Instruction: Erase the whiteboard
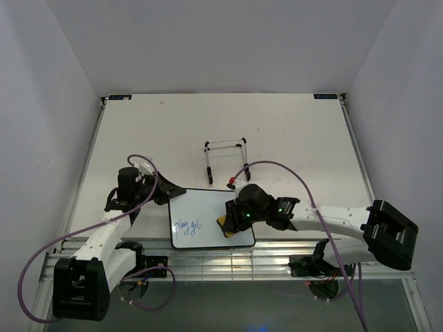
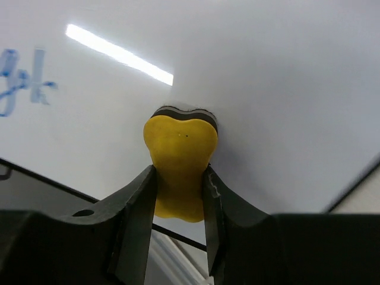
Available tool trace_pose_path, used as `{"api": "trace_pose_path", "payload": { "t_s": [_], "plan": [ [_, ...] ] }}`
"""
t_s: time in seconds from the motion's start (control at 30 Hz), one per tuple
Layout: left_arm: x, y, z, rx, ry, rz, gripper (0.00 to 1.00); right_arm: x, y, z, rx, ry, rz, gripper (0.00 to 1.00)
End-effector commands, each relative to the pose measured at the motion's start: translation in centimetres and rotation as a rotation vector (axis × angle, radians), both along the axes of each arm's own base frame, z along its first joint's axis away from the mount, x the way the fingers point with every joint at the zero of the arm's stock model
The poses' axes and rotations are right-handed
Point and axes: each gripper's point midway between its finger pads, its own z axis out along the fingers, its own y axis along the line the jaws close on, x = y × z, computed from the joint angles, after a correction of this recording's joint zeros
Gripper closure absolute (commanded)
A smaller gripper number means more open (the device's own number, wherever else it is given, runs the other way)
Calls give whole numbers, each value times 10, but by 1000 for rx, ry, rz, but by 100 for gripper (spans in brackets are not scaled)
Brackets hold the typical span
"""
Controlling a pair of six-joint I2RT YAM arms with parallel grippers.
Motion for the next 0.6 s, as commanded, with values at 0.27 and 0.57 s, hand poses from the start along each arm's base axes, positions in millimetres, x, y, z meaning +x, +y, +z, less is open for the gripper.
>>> {"api": "trace_pose_path", "payload": {
  "t_s": [0.27, 0.57],
  "plan": [
    [-2, 16, -31, 100, 72, 107, 100, -54, 156, 55, 14, -87, 342, 69],
    [-5, 11, -26, 90, 58, 61, 100, -15, 123, 26, -127, -121, 211, 70]
  ]
}}
